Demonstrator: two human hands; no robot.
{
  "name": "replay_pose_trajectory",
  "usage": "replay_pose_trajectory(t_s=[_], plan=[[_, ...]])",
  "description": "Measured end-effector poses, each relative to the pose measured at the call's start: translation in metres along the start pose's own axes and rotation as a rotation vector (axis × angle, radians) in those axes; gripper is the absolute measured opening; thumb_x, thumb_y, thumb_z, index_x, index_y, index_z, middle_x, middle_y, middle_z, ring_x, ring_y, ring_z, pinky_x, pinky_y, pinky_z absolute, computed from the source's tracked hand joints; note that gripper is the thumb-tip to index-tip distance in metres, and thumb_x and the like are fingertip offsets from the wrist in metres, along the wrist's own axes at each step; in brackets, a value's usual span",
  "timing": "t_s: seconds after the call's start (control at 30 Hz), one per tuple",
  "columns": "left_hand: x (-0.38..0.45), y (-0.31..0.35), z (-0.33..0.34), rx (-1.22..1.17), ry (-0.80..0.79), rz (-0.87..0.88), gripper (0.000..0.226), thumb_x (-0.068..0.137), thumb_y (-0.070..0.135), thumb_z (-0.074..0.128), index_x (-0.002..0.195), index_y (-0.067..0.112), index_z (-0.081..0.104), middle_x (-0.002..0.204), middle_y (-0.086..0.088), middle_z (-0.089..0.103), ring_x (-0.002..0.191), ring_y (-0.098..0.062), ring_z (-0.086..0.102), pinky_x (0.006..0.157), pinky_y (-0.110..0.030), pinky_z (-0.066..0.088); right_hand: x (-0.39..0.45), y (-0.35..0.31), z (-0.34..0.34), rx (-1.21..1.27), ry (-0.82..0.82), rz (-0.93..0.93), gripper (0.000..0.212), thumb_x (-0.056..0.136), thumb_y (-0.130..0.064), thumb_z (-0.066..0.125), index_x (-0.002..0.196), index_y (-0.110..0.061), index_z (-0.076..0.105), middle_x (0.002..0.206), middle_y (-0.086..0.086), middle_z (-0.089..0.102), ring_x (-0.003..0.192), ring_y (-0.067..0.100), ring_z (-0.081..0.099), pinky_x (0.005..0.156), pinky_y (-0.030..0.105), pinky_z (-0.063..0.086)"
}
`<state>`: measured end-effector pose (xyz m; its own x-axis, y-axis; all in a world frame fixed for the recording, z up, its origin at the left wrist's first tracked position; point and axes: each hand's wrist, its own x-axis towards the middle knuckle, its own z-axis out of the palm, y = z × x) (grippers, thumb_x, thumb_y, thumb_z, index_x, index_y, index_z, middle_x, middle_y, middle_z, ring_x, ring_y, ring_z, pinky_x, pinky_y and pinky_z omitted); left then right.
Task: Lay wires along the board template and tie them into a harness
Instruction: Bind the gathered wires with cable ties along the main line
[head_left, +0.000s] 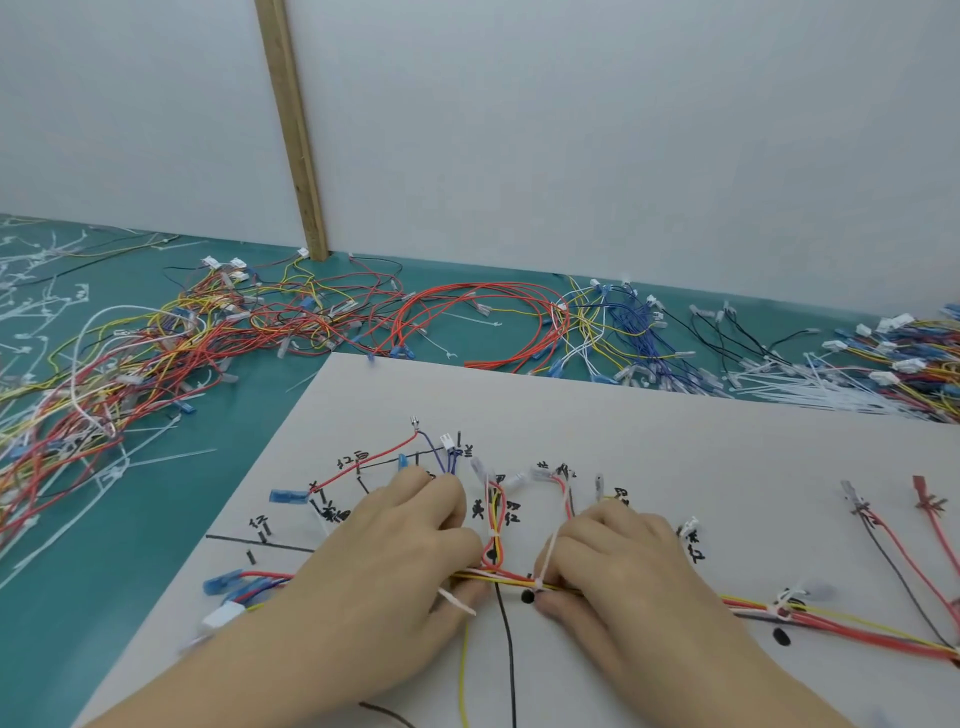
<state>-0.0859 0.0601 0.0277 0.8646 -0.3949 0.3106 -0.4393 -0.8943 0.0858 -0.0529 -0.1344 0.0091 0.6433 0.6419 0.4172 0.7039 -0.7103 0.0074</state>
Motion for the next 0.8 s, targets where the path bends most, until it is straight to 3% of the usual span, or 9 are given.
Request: replay_pose_trajectory(t_s=[0.13,0.23,0.33,0.43,0.53,0.73,0.8], plan=[[0.004,-0.001,0.000,-0.020,0.036,0.007,0.025,0.079,0.039,0.044,0.062,0.024,0.054,0.072,0.008,0.048,0.071,-0.010,0.031,0.058,-0.021,0.032,-0.004,0.000,0.009,0.051,0.103,0.017,0.021,0.076,-0.034,0.042,0.067,-0.024,0.058,0.067,-0.015,0.057,0.077,0.005,0.042,0.065,0.024,0.034],[0.008,0.000,-0.002,-0.062,0.086,0.025,0.025,0.079,0.037,0.045,0.064,0.022,0.058,0.073,0.006,0.048,0.071,-0.011,0.031,0.060,-0.022,0.030,-0.006,0.002,0.012,0.072,0.146,0.023,0.014,0.078,-0.030,0.051,0.069,-0.021,0.058,0.069,-0.012,0.057,0.077,0.006,0.042,0.064,0.025,0.036],[0.009,0.001,-0.004,-0.042,0.077,0.032,0.026,0.079,0.039,0.044,0.065,0.023,0.060,0.074,0.006,0.048,0.071,-0.011,0.032,0.055,-0.023,0.037,-0.008,0.002,0.015,0.057,0.178,0.021,0.007,0.068,-0.021,0.064,0.071,-0.019,0.058,0.069,-0.010,0.056,0.076,0.008,0.040,0.062,0.025,0.037],[0.009,0.002,-0.004,-0.070,0.090,0.028,0.027,0.079,0.037,0.044,0.065,0.021,0.060,0.073,0.004,0.047,0.069,-0.010,0.032,0.051,-0.019,0.036,-0.008,0.002,0.015,0.053,0.204,0.001,0.011,0.064,-0.014,0.066,0.071,-0.017,0.059,0.067,-0.007,0.056,0.074,0.009,0.038,0.061,0.021,0.035],[0.007,0.003,-0.002,-0.130,0.090,0.008,0.027,0.080,0.037,0.043,0.066,0.020,0.059,0.074,0.005,0.045,0.065,-0.008,0.033,0.042,-0.024,0.041,-0.008,0.001,0.013,0.027,0.219,-0.007,0.005,0.074,-0.018,0.059,0.070,-0.017,0.059,0.067,-0.007,0.056,0.074,0.010,0.037,0.060,0.021,0.035],[0.003,-0.003,-0.002,-0.159,-0.026,-0.054,0.018,0.078,0.038,0.053,0.071,0.024,0.063,0.077,0.009,0.044,0.055,-0.009,0.041,0.043,-0.025,0.042,-0.007,0.006,-0.004,-0.077,-0.029,0.010,0.028,0.050,-0.038,0.084,0.059,-0.028,0.060,0.067,-0.012,0.058,0.066,0.012,0.058,0.048,0.020,0.045],[0.003,-0.004,-0.002,-0.155,-0.031,-0.040,0.017,0.077,0.039,0.055,0.073,0.025,0.063,0.077,0.009,0.047,0.053,-0.007,0.042,0.042,-0.023,0.042,-0.008,0.008,-0.009,-0.092,-0.077,0.011,0.025,0.052,-0.037,0.081,0.059,-0.031,0.058,0.063,-0.014,0.056,0.056,0.011,0.056,0.042,0.016,0.042]])
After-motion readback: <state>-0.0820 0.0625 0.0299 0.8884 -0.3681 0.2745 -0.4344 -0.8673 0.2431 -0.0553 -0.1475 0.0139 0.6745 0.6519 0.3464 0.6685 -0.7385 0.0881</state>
